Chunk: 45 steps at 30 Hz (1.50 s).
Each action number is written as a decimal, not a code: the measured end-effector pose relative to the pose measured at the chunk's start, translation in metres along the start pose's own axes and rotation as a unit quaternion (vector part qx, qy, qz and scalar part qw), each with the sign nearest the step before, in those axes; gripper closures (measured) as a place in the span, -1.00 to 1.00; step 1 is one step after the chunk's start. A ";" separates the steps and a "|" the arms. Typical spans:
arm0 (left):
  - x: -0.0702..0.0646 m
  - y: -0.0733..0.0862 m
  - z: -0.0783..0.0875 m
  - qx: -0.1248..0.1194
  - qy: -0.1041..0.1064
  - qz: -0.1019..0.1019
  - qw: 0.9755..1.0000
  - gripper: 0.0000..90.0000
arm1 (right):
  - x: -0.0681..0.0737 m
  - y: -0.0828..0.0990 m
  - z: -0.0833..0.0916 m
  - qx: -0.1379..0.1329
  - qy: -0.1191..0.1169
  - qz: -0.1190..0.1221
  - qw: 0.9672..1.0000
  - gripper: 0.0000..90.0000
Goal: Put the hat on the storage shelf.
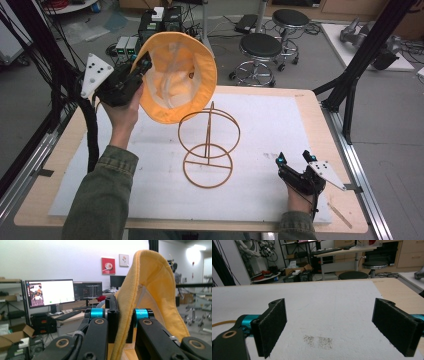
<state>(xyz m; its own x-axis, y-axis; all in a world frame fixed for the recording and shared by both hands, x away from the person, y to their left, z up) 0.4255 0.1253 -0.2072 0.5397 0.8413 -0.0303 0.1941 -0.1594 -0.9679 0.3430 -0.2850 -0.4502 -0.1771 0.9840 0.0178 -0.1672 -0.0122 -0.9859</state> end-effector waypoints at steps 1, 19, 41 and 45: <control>-0.003 -0.001 -0.001 -0.001 0.003 -0.005 1.000 0.91 | 0.000 0.000 0.000 0.001 0.000 -0.002 1.000 -0.75; -0.085 -0.007 0.010 -0.020 0.109 -0.008 0.994 0.91 | -0.001 0.000 0.000 0.000 0.001 0.000 1.000 -0.75; -0.168 0.056 0.053 0.059 0.319 0.022 0.946 0.90 | -0.001 0.000 0.000 -0.002 0.002 0.004 1.000 -0.75; -0.167 0.071 0.058 0.072 0.334 0.050 0.938 0.90 | 0.000 0.000 0.000 -0.001 0.002 0.001 1.000 -0.75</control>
Point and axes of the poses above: each handheld gripper's, and its own axes: z roughly backward along the jaws, y roughly out of its underside, x roughly to its left, the point moved 9 cm from there along -z, roughly forward along the jaws, and after that the axes turned 7 degrees about z, right-handed, at the moved point
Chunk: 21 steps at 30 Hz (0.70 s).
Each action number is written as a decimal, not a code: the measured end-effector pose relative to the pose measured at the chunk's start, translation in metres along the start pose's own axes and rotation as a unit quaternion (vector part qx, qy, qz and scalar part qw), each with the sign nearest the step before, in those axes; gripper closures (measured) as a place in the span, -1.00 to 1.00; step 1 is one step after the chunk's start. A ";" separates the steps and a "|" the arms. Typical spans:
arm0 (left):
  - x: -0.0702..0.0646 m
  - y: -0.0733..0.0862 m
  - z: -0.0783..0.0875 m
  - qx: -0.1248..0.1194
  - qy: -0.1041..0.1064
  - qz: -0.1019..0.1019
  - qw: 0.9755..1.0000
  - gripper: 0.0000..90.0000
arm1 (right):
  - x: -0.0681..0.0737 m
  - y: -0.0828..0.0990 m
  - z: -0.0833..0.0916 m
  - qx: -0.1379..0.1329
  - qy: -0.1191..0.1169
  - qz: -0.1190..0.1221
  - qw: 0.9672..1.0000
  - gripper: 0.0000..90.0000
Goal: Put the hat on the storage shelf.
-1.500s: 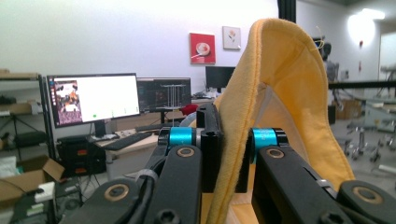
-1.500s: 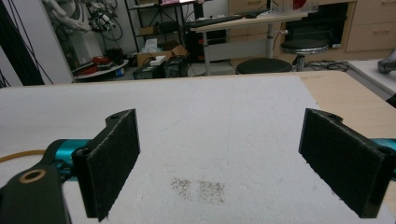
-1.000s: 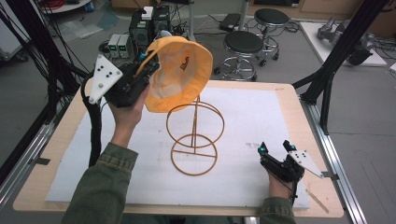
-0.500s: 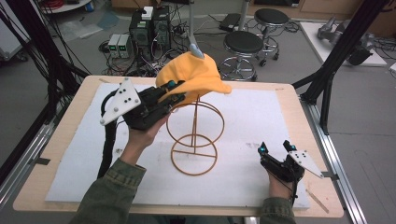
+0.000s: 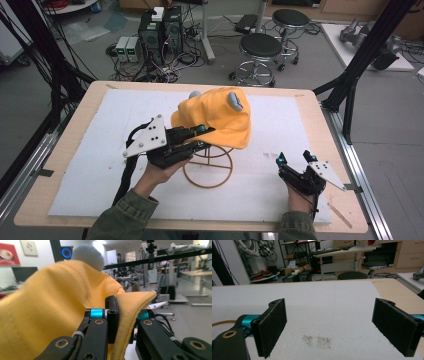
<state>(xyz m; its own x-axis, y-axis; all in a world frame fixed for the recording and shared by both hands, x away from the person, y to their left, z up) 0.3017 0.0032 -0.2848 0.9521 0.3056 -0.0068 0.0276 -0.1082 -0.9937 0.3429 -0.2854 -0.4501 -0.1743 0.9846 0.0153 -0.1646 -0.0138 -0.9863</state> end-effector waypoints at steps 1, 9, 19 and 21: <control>0.000 0.003 0.001 -0.001 0.003 0.007 1.000 0.90 | 0.000 0.000 0.000 0.000 0.000 0.000 1.000 -0.75; -0.003 0.024 0.010 0.032 0.012 0.016 0.999 0.88 | 0.000 0.000 0.000 0.001 -0.001 0.004 1.000 -0.75; -0.007 0.044 0.018 0.061 0.034 0.040 0.997 0.77 | 0.001 0.001 0.000 0.005 0.001 0.004 1.000 -0.75; -0.007 0.044 0.018 0.061 0.034 0.041 0.997 0.71 | 0.001 0.001 0.000 0.005 0.000 0.006 1.000 -0.75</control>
Point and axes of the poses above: each handheld gripper's, and its own axes: z roughly backward along the jaws, y roughly out of its underside, x roughly to its left, the point moved 9 cm from there along -z, roughly forward along the jaws, and after that the axes turned 7 degrees about z, right-handed, at the moved point
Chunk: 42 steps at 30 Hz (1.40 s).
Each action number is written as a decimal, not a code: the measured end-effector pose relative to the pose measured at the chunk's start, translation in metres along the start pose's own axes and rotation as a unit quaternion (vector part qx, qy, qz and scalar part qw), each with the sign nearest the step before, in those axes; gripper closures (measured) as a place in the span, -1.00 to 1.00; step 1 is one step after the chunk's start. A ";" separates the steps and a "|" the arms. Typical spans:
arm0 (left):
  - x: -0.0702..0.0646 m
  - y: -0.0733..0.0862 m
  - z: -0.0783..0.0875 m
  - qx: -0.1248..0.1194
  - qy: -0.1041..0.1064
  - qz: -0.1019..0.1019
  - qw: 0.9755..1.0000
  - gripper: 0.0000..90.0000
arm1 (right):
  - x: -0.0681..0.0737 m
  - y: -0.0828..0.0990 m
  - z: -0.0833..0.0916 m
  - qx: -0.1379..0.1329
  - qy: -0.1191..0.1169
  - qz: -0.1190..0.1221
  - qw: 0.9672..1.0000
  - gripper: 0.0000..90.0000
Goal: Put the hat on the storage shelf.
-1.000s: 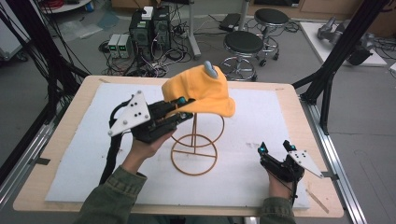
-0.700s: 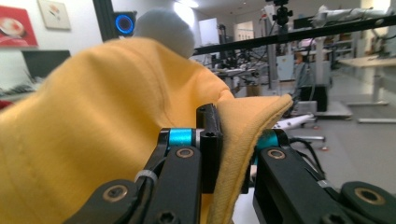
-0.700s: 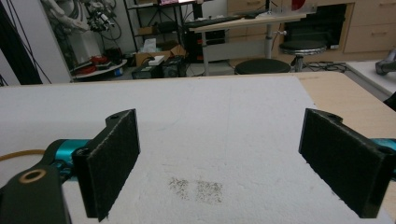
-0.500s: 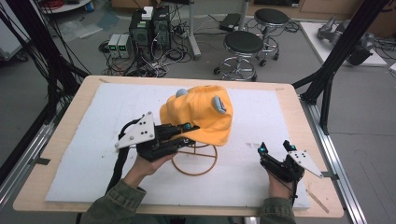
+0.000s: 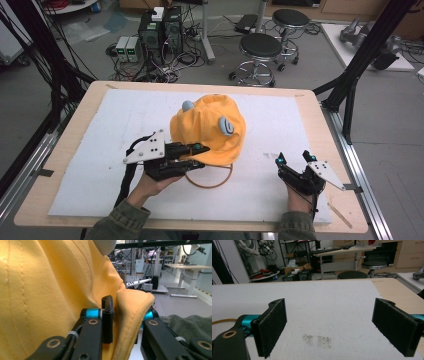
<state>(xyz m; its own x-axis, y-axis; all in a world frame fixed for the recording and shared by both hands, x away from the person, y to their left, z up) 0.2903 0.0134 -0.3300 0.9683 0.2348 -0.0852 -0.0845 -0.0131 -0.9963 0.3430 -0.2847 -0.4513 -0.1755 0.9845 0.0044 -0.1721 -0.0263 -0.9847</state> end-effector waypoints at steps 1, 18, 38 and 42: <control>0.000 0.000 0.000 -0.002 0.000 0.000 1.000 0.65 | 0.000 0.000 0.000 -0.001 -0.001 0.000 1.000 -0.75; -0.015 -0.001 0.003 0.002 -0.003 -0.043 0.999 -0.31 | -0.001 -0.001 0.000 -0.002 0.002 0.001 1.000 -0.75; -0.010 -0.032 0.033 -0.074 -0.043 -0.040 0.995 -0.41 | -0.001 -0.001 0.000 -0.005 0.003 0.000 1.000 -0.75; -0.001 -0.037 0.045 -0.087 -0.068 -0.037 0.993 -0.41 | 0.000 -0.001 0.000 -0.005 0.003 0.000 1.000 -0.75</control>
Point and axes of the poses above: each handheld gripper's, and its own axes: z roughly backward along the jaws, y roughly out of its underside, x roughly to its left, the point moved 9 cm from there along -z, roughly forward along the jaws, and after that the axes turned 7 degrees about z, right-handed, at the moved point
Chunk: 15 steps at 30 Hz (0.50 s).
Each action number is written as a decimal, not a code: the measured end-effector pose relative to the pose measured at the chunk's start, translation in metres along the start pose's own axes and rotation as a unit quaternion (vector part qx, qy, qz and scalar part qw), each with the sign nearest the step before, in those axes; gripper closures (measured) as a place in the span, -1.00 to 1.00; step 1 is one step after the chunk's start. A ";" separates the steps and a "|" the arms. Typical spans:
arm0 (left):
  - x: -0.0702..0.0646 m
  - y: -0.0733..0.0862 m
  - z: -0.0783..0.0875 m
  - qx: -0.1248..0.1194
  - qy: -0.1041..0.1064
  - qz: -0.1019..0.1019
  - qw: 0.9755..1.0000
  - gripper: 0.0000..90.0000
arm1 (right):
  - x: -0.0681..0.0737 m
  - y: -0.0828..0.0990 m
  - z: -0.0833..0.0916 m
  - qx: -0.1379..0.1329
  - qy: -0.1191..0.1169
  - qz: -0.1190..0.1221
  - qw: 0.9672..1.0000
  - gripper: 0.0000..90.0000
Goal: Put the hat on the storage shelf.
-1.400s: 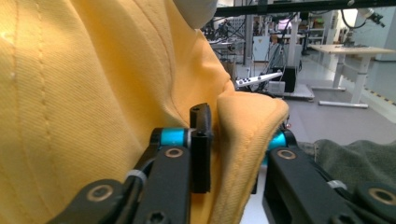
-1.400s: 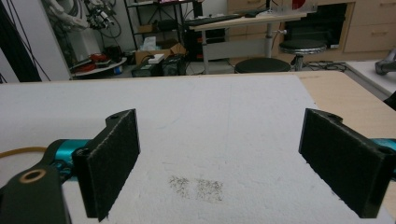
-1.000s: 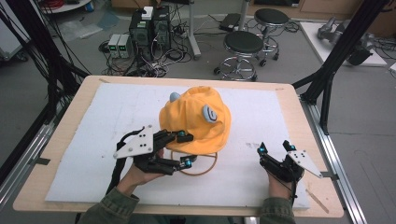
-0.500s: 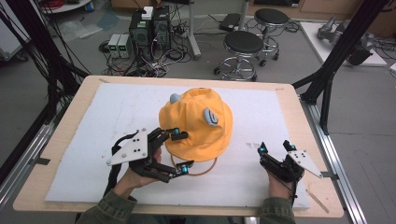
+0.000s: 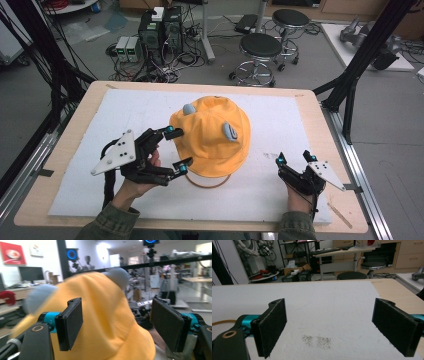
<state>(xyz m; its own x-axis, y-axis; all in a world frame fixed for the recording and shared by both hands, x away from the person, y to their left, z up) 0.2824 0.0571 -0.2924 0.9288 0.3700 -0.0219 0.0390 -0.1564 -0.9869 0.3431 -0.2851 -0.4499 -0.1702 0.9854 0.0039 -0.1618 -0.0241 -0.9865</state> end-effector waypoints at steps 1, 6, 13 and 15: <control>0.003 -0.002 0.002 -0.003 -0.006 0.001 1.000 -0.41 | 0.000 0.000 0.000 0.000 0.000 0.000 1.000 -0.75; 0.015 -0.009 0.014 -0.018 -0.036 0.000 0.999 -0.41 | 0.000 0.000 0.000 0.001 0.000 0.000 1.000 -0.75; 0.031 -0.018 0.034 -0.035 -0.078 -0.004 0.996 -0.41 | 0.000 0.001 0.000 0.003 0.001 -0.001 1.000 -0.75; 0.036 -0.020 0.041 -0.040 -0.095 -0.005 0.995 -0.41 | 0.001 0.001 0.000 0.003 0.001 -0.001 1.000 -0.75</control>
<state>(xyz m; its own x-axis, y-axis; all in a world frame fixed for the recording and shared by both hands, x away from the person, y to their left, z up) 0.3005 0.1108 -0.2798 0.8426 0.5363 -0.0502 0.0832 -0.2217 -0.9716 0.3433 -0.2844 -0.4507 -0.1685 0.9857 0.0049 -0.1672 -0.0237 -0.9856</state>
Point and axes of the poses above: each handheld gripper's, and its own axes: z roughly backward along the jaws, y roughly out of its underside, x roughly to its left, the point moved 9 cm from there along -z, roughly forward along the jaws, and after that the axes turned 7 degrees about z, right-handed, at the moved point
